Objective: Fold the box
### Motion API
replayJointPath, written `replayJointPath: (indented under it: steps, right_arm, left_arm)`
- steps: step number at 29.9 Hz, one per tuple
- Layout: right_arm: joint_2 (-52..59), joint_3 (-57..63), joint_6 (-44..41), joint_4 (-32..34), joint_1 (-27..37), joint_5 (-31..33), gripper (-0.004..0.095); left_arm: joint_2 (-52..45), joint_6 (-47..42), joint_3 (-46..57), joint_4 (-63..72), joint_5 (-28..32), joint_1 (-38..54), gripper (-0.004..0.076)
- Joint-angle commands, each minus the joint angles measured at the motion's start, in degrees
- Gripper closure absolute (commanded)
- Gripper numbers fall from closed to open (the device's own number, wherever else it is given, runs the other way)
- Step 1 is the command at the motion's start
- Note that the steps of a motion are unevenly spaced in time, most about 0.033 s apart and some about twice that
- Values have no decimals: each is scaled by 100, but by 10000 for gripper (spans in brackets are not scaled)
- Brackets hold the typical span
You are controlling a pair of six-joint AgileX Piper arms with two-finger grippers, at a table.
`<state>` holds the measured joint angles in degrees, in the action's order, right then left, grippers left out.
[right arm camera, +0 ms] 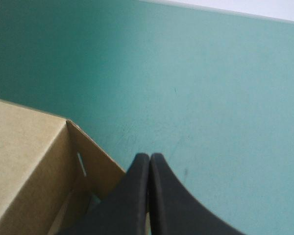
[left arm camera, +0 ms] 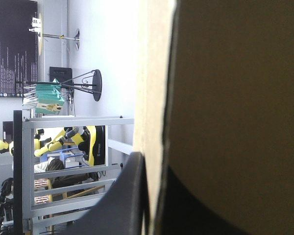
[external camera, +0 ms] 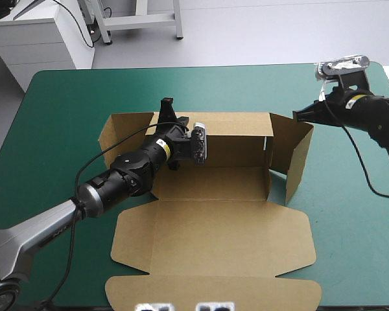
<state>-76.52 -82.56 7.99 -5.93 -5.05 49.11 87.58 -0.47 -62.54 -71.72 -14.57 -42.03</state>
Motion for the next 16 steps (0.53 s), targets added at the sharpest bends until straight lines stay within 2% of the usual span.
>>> replayJointPath:
  steps: [1,10,16]
  right_arm:
    - [-433,-926,-73,-99,39,334,928]
    - [-1923,-2169,-118,-608,39,1604,928]
    - [-2297,-2155,-118,-769,39,1932,928]
  left_arm:
    - [-178,-92,-102,39,171,-47,732]
    - [-178,-154,-102,203,-81,-47,732]
    - [-178,-154,-102,307,-261,-47,732]
